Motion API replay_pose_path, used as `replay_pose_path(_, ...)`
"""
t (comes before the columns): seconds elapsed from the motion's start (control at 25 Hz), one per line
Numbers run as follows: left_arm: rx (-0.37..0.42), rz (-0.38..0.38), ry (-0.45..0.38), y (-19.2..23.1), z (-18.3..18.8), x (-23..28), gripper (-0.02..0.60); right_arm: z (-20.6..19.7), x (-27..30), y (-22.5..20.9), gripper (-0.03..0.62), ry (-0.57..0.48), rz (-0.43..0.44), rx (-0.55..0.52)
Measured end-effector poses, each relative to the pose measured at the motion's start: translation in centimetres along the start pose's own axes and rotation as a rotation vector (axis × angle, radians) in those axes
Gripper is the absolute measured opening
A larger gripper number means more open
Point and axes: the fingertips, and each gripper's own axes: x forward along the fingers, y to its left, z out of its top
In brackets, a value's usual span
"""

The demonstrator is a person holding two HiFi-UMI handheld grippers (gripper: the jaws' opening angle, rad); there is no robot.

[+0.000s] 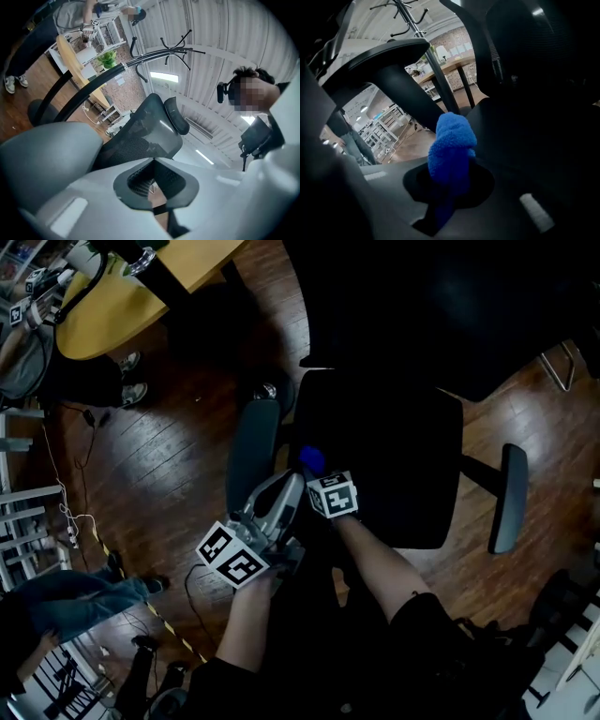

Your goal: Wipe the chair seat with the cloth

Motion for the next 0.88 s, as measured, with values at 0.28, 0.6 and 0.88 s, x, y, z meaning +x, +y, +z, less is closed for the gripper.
replay_pose_path(0.28, -0.013, -0.08, 0.058, -1.1, -1.4, 2.7, -0.006, -2.7, -3.9, -7.4, 0.037, 0.013, -0.151, 0.063)
replay_pose_path(0.6, -0.029, -0.175, 0.144, -3.5, -3.9, 7.1, -0.006, -6.4, -14.7, -20.1, 0.037, 0.015, -0.407, 0.174)
replay_pose_path(0.88, -0.038, -0.221, 0.188, -5.0, -5.8, 9.6, -0.006, -8.6, -21.8, -25.5, 0.037, -0.014, -0.522, 0.245)
